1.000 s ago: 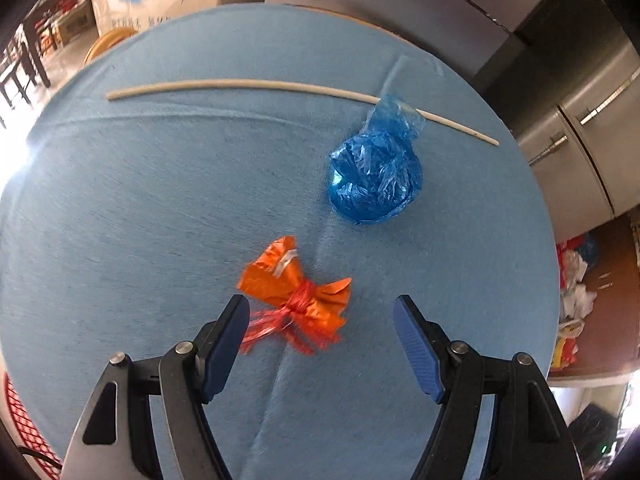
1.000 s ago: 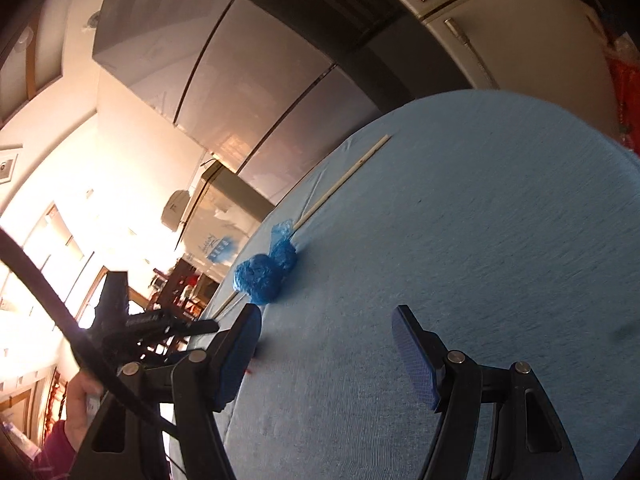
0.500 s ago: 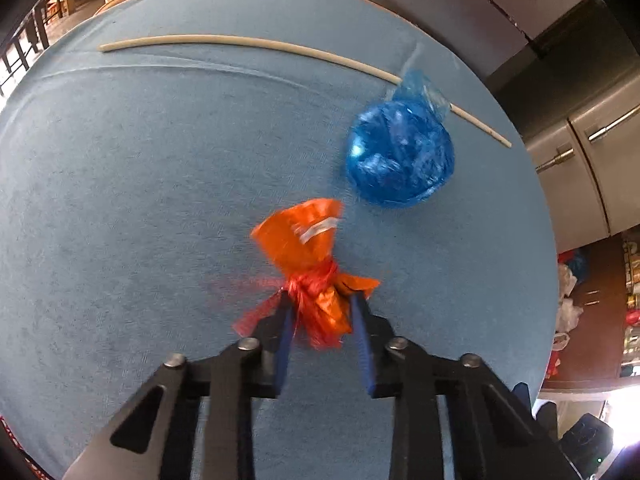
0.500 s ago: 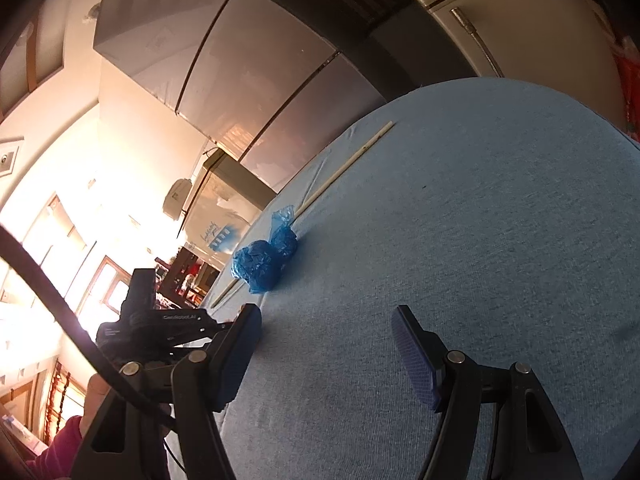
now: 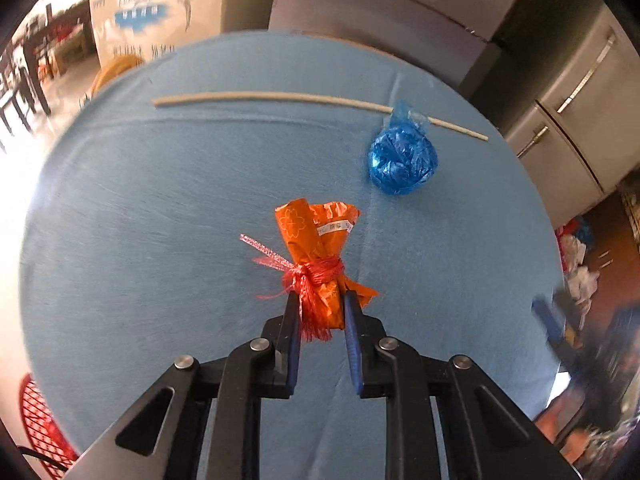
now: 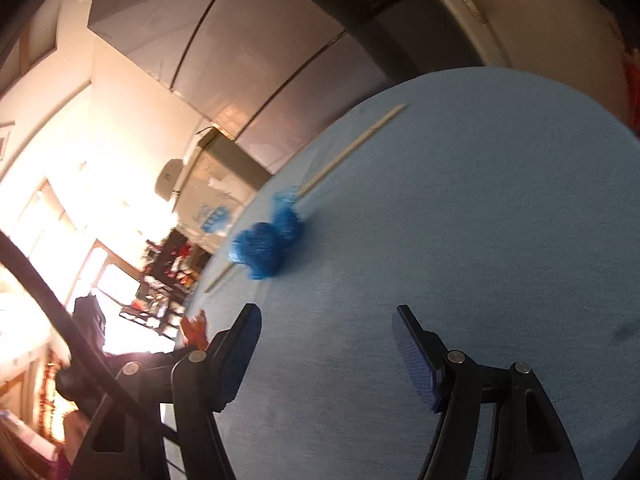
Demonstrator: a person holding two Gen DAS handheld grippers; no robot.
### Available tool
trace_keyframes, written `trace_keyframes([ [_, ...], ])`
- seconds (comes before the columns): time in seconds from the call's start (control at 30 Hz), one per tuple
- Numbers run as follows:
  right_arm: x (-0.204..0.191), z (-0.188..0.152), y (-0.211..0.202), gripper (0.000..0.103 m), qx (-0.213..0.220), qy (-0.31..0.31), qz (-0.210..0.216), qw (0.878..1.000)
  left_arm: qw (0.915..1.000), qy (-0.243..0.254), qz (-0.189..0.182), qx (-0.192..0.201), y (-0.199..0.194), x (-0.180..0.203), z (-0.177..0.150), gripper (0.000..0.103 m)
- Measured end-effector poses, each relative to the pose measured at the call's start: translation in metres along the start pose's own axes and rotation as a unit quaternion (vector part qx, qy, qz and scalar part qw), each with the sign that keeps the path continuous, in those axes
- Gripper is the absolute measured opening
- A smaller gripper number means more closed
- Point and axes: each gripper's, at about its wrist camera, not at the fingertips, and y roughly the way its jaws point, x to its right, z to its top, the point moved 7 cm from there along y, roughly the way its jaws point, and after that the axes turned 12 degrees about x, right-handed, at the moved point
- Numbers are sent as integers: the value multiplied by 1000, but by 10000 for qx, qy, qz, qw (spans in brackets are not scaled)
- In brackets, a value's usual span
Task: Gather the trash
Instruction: 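Grasp the orange bag with the left tool while the right tool grasps the blue bag, then lift both bags and carry them over the red basket beside the table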
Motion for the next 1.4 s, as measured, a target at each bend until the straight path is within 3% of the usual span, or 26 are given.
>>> trace_keyframes([
  [0.27,-73,28,69,71,-496,43,229,9985,9966,512,52,637,-43,-9,-2,21],
  [0.43,-91,32,128,71,-838,131,-139,9963,9943,633,100,857,-49,-12,3,21],
  [0.73,-82,33,201,71,-1021,362,-1034,9887,9908,743,148,1125,-60,-21,9,21],
  [0.83,-77,27,217,60,-1162,281,-1409,9828,9906,766,137,1129,-61,-21,8,21],
  [0.9,-76,19,226,59,-1303,167,-1543,9793,9909,745,139,1116,-61,-22,7,21],
  [1.0,-81,17,228,52,-1219,18,-1535,9806,9911,705,175,1116,-64,-25,6,21],
  [1.17,-95,10,218,50,-1218,-352,-1372,9824,9910,679,222,1135,-70,-22,4,21],
  [1.4,-102,6,158,50,-1098,-551,-976,9876,9897,703,292,1214,-82,-14,0,21],
])
